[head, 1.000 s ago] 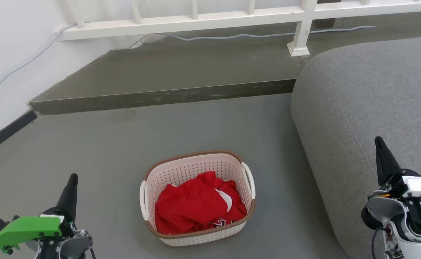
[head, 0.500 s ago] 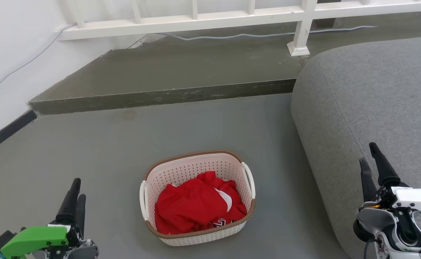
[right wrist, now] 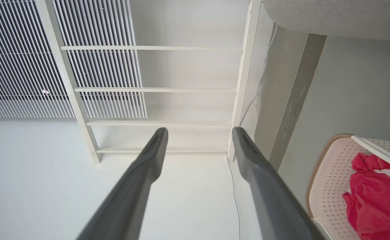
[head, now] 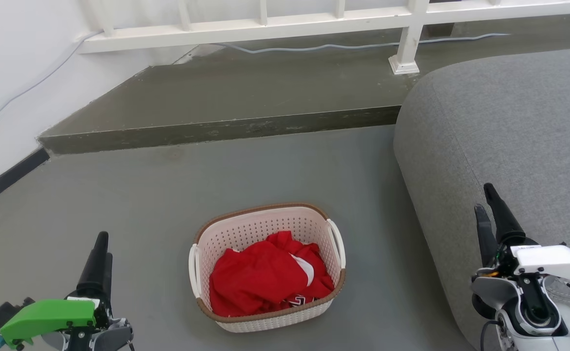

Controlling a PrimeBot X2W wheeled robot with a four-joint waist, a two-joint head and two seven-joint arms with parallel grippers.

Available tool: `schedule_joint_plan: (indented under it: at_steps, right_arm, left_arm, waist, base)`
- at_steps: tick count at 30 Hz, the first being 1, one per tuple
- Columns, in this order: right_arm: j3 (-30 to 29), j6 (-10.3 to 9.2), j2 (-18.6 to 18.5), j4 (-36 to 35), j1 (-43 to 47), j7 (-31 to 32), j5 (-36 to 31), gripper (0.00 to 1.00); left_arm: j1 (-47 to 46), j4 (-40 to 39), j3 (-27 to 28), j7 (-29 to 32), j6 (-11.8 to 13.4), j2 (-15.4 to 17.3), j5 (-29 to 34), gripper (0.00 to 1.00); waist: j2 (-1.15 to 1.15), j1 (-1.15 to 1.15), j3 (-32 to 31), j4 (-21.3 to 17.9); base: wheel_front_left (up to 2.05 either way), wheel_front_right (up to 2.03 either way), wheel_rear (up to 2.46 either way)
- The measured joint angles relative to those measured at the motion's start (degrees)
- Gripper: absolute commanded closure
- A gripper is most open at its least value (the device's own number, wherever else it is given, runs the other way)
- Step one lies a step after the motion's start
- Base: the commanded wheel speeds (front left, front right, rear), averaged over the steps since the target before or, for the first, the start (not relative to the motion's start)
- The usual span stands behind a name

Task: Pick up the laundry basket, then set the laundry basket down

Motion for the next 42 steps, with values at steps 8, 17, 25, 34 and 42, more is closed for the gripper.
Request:
schedule_joint_plan:
  at_steps: [8, 17, 25, 34, 42]
  right_arm:
    - [3.34, 0.0, -0.97, -0.89, -0.97, -2.03, -4.23, 0.0]
    - [7.62, 0.02, -2.02, -1.03, -2.0, -4.09, -9.57, 0.0]
    - [10.69, 0.03, -3.57, -0.84, -3.05, -5.81, -16.12, 0.0]
    - [14.04, -0.63, -5.16, 0.34, -4.5, -7.53, -25.93, 0.0]
    - [15.99, -2.6, -5.17, 0.11, -5.99, -9.24, -34.32, 0.0]
  left_arm:
    - [-0.03, -1.0, -1.86, -1.98, 0.0, 1.68, 5.25, 0.0]
    - [-0.17, -2.2, -4.52, -4.02, 0.0, 3.25, 12.49, 0.0]
    - [-0.64, -2.97, -5.86, -5.39, -0.01, 4.36, 20.82, 0.0]
    - [-0.7, -4.2, -6.68, -7.5, 0.78, 4.55, 31.29, 0.0]
    - [-0.75, -5.31, -7.45, -9.05, 2.04, 4.53, 40.08, 0.0]
  waist:
    - [0.0, 0.0, 0.06, -0.01]
    - [0.0, 0.0, 0.13, -0.06]
    - [0.0, 0.0, 0.17, -0.19]
    - [0.0, 0.0, 0.27, -0.34]
    - [0.0, 0.0, 0.41, -0.48]
  base:
    - [0.0, 0.0, 0.0]
    - [0.0, 0.0, 0.0]
    - [0.0, 0.0, 0.0]
    - [0.0, 0.0, 0.0]
    - [0.0, 0.0, 0.0]
